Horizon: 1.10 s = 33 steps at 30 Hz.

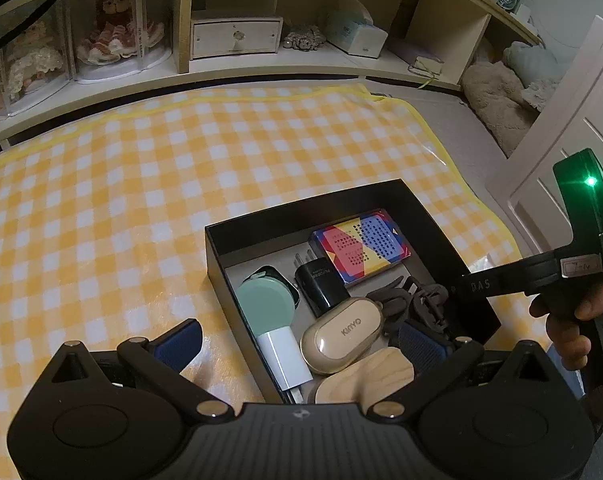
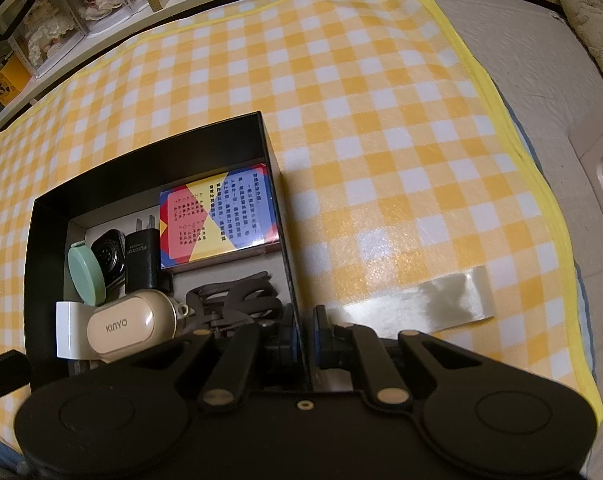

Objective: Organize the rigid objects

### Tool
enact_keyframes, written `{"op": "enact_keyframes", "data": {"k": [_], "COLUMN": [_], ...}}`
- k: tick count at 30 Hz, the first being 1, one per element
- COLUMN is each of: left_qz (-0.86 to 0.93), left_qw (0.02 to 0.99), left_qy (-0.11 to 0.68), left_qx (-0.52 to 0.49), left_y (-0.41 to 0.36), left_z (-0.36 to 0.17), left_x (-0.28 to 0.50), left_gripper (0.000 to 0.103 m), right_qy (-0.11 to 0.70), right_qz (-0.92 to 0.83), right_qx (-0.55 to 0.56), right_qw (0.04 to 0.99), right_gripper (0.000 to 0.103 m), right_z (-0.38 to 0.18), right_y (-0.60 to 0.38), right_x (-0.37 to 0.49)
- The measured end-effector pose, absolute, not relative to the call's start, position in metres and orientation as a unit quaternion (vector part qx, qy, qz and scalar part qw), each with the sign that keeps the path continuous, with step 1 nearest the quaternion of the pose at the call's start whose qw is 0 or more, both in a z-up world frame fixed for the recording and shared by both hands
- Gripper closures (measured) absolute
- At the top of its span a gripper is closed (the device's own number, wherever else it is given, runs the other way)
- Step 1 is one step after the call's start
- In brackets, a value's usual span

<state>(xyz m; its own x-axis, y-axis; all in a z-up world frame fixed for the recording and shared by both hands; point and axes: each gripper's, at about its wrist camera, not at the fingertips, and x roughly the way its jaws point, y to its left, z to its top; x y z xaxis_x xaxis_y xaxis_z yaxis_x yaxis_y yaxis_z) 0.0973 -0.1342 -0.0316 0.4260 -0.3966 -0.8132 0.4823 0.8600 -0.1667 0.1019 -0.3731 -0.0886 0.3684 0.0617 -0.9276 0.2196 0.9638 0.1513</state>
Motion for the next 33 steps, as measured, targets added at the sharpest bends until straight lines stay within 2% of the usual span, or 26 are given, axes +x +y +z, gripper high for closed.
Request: {"op": "enact_keyframes", "data": {"k": [6,16,22,27,33], "left_qz": [-0.248,-0.216,-0.204,-0.197,-0.191], "left_qw": [0.853,0.875,0.888,0.893,0.899], "left_qy": [0.458,0.431,0.412,0.404,0.392], "left_qx": [0.041,0.038,0.027,0.017,0.033], "left_y": [-0.131,-0.118,-0.106,-0.095,-0.088], "left_z": [-0.024,-0.006,0.005,0.012,0.015], "left_x": [0.094,0.079,0.064,0.050,0.026], "left_gripper": [0.000,0.000,0.000,0.000,0.000], "right_qy": [0.519,0.421,0.393,0.389,0.381], "right_qz": [-0.053,-0.049,-0.033,-0.046,-0.040], "right_qx": [0.153,0.139,0.131,0.111,0.089], "right_qw": [0.839,0.895,0.910,0.913,0.919], "right_gripper": [0.080,0.045,0.030,0.022,0.007], "right_z": [-0.065,-0.006,0.017,0.021,0.025], "right_y": [-0.382,-0.361,-0.341,-0.324,-0.309], "right_x": [0.086,0.040,0.009,-0.009,-0.029]}}
